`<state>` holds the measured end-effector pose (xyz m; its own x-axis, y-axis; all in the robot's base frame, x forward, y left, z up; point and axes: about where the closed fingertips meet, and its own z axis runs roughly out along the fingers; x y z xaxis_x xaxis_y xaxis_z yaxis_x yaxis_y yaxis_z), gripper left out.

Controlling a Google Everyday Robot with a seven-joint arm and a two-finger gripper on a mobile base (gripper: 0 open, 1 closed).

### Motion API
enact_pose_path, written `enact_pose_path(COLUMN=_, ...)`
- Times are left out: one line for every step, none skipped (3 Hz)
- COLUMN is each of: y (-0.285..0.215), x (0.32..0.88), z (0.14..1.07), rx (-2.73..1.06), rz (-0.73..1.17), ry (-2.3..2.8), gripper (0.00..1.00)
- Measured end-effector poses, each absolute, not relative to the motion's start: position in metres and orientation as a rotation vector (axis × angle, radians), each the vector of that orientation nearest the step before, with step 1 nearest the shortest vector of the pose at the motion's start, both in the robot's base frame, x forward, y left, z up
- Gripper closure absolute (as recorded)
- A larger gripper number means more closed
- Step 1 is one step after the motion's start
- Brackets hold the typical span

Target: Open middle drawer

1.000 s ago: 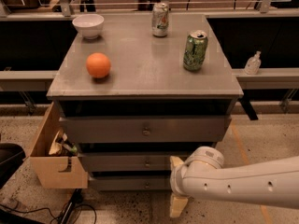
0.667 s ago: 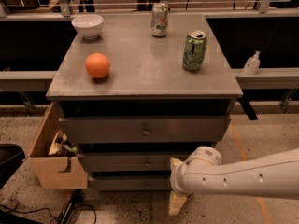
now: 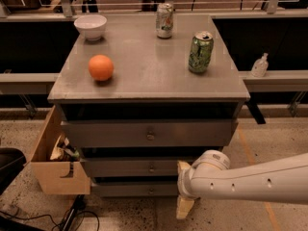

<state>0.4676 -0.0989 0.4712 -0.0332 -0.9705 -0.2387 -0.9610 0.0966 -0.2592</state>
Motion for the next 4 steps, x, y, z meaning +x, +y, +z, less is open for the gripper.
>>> enact_pose_path(y=-0.113, x=0.484, z=0.467, rx=-1.929, rz=-0.104, ry=2.043, gripper=0.00)
enact_pose_path(y=-0.124, x=0.499, z=0.461, rx=-1.976, rz=-0.167, ry=2.056, gripper=0.00)
enact_pose_path(y=-0.130, x=0.512, z=0.454, rx=-2.015, rz=-0.208, ry=2.064, gripper=0.00)
enact_pose_path(y=-0.135, x=0.522, z=0.445, rx=-2.030, rz=-0.228, ry=2.074, gripper=0.00)
